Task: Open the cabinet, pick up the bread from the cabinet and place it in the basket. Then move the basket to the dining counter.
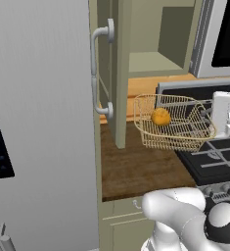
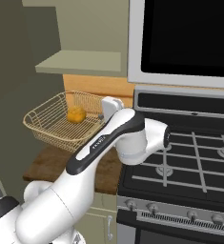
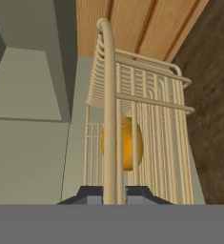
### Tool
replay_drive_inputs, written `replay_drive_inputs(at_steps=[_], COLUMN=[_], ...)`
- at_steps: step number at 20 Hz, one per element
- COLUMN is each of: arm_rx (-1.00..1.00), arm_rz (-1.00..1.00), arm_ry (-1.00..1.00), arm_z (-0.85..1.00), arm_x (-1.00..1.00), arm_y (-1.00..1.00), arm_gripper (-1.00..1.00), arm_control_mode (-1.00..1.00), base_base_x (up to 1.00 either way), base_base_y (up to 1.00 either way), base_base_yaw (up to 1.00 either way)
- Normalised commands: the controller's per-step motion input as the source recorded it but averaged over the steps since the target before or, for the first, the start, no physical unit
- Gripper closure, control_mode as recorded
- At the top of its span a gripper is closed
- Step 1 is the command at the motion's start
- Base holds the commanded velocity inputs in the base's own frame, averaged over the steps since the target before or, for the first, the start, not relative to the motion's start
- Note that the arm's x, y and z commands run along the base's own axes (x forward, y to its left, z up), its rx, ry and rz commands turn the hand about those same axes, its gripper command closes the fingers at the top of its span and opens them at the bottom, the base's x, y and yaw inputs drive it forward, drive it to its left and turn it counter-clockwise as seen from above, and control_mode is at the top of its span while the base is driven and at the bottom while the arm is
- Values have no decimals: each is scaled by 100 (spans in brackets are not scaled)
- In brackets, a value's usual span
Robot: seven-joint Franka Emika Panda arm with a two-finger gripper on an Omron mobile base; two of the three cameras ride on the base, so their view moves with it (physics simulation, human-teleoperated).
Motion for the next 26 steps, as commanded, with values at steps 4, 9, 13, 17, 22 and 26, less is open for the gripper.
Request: replay_drive_inputs(at_steps=[4,9,13,17,22,26], arm_rx=[0,0,0,0,0,0], arm_rz=[0,0,0,0,0,0], arm_ry=[0,0,0,0,0,0], arm_z=[0,0,0,0,0,0], arm_x=[0,0,0,0,0,0], arm_y=[0,0,0,0,0,0], arm_gripper=[100,100,100,100,100,100], arm_control_mode=[-100,-100,-100,100,100,100], base_base_x=[0,0,0,-14,-84,-64], base_base_y=[0,0,0,-1,-63,-73], base_base_yaw=[0,0,0,0,-17,-55])
